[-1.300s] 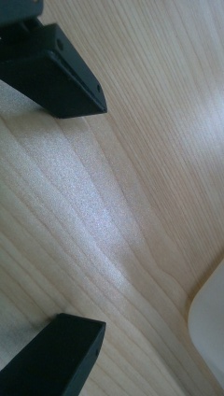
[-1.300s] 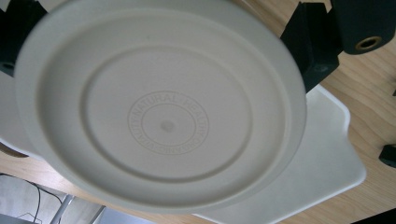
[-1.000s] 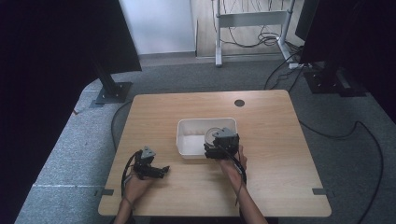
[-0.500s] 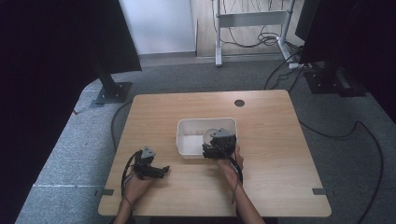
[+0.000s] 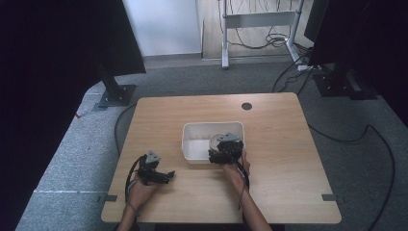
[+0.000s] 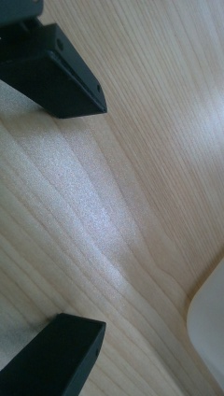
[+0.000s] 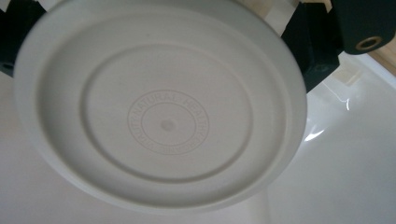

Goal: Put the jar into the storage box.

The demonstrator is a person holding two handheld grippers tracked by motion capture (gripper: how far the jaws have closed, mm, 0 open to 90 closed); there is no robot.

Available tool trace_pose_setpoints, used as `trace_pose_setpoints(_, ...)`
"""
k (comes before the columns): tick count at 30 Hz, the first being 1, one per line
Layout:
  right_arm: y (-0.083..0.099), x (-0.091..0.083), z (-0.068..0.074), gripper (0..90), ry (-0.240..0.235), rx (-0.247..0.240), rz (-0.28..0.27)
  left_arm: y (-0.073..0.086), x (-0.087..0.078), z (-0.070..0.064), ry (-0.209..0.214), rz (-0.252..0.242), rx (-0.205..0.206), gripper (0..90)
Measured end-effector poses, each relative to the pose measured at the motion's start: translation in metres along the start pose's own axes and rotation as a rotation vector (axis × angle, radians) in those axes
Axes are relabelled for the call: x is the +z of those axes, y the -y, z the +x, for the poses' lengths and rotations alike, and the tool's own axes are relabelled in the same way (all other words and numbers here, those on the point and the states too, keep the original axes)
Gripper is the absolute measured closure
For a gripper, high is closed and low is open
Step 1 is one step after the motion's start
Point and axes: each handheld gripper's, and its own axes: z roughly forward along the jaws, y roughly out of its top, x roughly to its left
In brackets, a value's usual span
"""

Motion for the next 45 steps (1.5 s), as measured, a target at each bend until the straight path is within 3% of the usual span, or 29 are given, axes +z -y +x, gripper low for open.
trace_pose_setpoints(6,-0.002,0.0,0.0,8.6,-0.003,-0.002,0.015,0.0,0.0,0.0,0.001,-0.001,0.0,0.0)
trace_pose_setpoints(12,-0.002,0.002,0.001,1.8,-0.024,-0.012,0.021,0.0,0.0,0.0,0.001,0.0,0.001,0.0)
trace_pose_setpoints(32,-0.008,-0.016,0.004,1.7,0.035,-0.026,-0.009,0.0,0.0,0.0,0.002,0.0,0.002,0.0)
trace_pose_setpoints(45,-0.005,-0.03,-0.003,2.0,-0.014,-0.014,-0.019,0.0,0.0,0.0,0.002,0.0,0.003,0.0)
